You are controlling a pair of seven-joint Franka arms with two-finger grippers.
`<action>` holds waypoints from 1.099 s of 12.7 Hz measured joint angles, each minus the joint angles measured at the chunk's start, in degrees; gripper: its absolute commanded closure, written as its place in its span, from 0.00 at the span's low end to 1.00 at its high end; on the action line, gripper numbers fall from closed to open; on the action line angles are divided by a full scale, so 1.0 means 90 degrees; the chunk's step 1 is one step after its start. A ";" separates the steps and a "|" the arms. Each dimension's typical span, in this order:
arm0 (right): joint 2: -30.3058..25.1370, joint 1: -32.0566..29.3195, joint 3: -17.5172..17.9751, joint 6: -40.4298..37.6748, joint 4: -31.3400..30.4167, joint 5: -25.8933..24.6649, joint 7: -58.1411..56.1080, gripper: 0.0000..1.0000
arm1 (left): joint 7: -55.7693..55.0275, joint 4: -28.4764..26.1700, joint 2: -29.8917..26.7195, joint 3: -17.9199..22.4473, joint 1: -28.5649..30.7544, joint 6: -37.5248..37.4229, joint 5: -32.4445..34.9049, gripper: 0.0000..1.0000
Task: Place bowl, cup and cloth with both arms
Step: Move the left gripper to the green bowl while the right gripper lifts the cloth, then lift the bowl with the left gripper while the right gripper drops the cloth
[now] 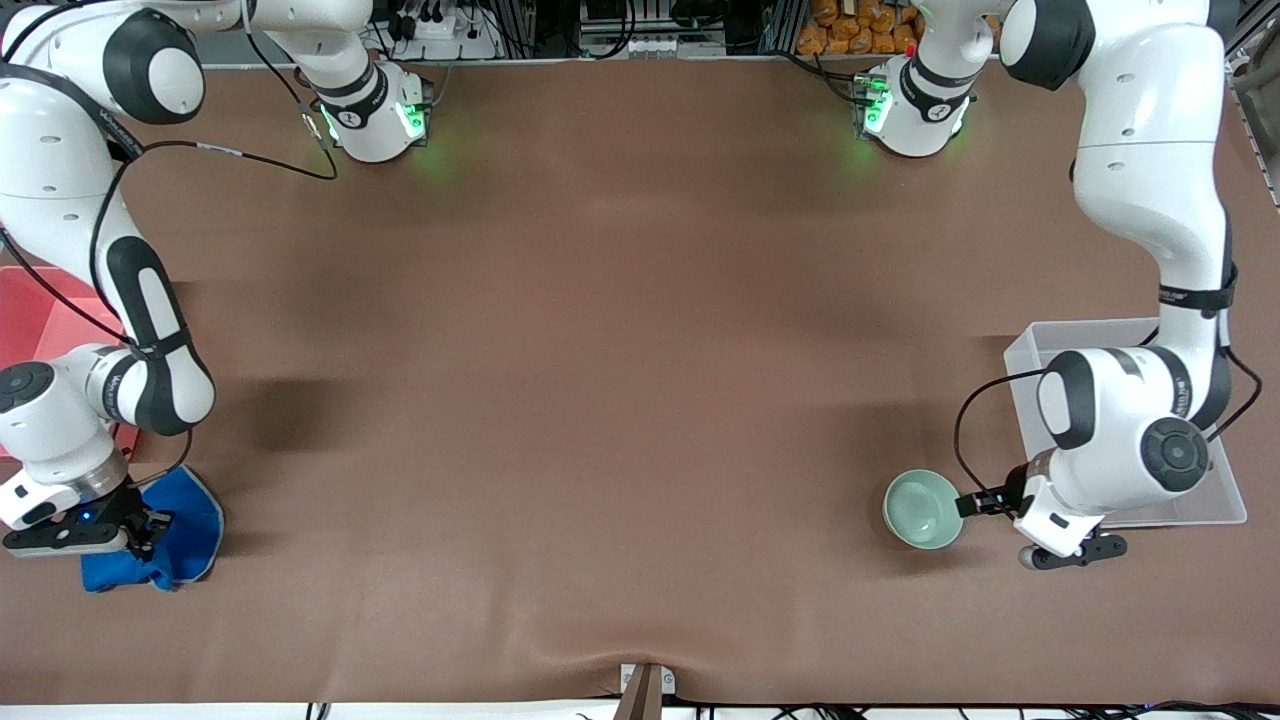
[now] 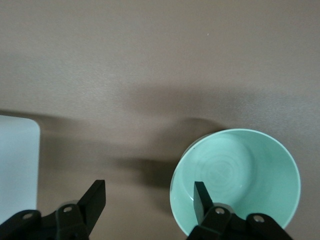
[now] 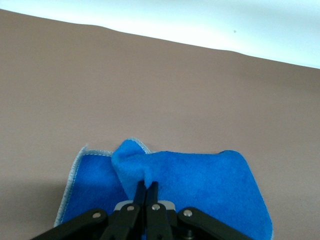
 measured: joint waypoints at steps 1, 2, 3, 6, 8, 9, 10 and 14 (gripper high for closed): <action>-0.0030 0.0028 0.0000 -0.0196 0.0062 0.0000 0.0000 1.00 | -0.0015 0.0000 0.0047 0.0004 0.0004 0.0019 0.0000 0.29; -0.0073 0.0044 0.0000 -0.0373 0.0107 0.0000 0.0000 1.00 | -0.0024 -0.0002 0.0079 0.0008 0.0009 0.0022 -0.0001 0.32; -0.0139 0.0047 -0.0001 -0.0526 0.0144 -0.0001 0.0000 1.00 | -0.0032 -0.0004 0.0108 0.0012 0.0011 0.0042 -0.0004 0.37; -0.0533 0.0047 0.0000 -0.1091 0.0238 -0.0002 0.0000 1.00 | -0.0324 -0.0012 0.0254 0.0001 -0.0006 0.0278 -0.0015 0.58; -0.0939 0.0048 0.0001 -0.1584 0.0244 -0.0002 0.0000 1.00 | -0.0483 -0.0012 0.0330 -0.0010 -0.0116 0.0390 -0.0015 0.92; -0.1194 0.0048 0.0003 -0.2039 0.0252 -0.0002 0.0000 1.00 | -0.0585 -0.0012 0.0339 -0.0010 -0.0158 0.0403 -0.0015 1.00; -0.1468 0.0050 0.0005 -0.2371 0.0257 -0.0002 0.0000 1.00 | -0.0629 -0.0010 0.0338 -0.0009 -0.0174 0.0407 -0.0015 1.00; -0.2545 0.0050 0.0007 -0.3742 0.0269 -0.0002 0.0000 1.00 | -0.0584 0.0074 0.0280 0.0014 -0.0161 0.0428 -0.0015 1.00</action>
